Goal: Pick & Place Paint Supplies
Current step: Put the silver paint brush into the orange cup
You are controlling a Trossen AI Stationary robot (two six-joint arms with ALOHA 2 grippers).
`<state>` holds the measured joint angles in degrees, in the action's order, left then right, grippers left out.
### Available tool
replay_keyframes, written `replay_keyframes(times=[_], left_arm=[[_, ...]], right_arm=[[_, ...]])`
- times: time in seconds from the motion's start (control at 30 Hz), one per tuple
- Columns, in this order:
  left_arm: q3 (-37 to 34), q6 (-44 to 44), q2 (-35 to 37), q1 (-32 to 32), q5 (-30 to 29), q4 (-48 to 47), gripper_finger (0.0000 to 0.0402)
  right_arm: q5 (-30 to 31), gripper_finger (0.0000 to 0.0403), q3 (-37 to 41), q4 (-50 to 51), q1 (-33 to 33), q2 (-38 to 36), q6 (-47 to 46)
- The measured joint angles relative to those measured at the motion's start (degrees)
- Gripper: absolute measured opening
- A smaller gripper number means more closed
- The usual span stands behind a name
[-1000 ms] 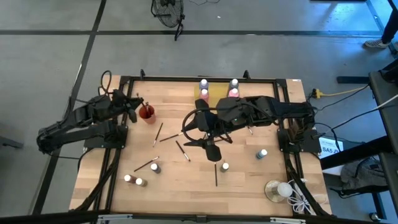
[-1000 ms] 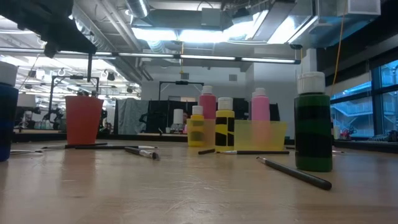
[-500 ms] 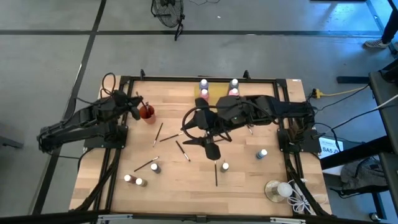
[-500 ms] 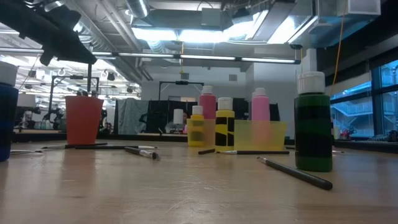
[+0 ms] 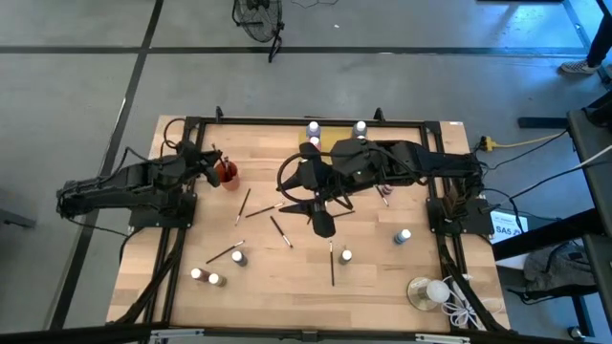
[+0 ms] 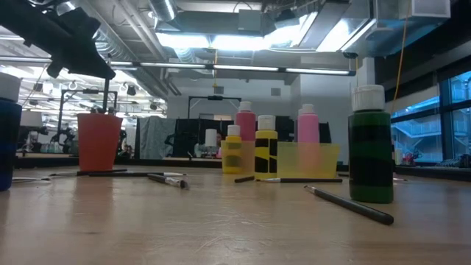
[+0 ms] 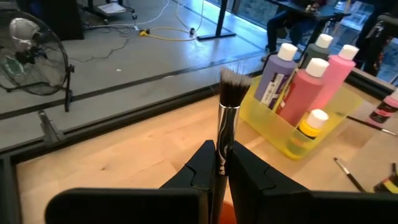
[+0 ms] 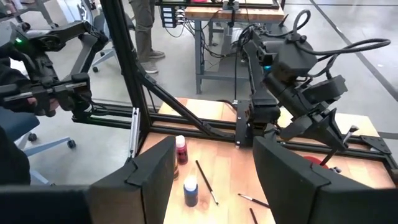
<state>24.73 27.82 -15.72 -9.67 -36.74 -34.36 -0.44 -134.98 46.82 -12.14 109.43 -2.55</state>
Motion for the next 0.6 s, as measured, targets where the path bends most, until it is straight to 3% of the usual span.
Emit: replay_keyframes(times=[0.6], left_arm=[[-7.8, 5.7, -0.9, 10.1, -8.6, 4.2, 0.0023]], right_arm=[[-1.8, 0.0216, 0.0, 0.1, 1.3, 0.0, 0.9]])
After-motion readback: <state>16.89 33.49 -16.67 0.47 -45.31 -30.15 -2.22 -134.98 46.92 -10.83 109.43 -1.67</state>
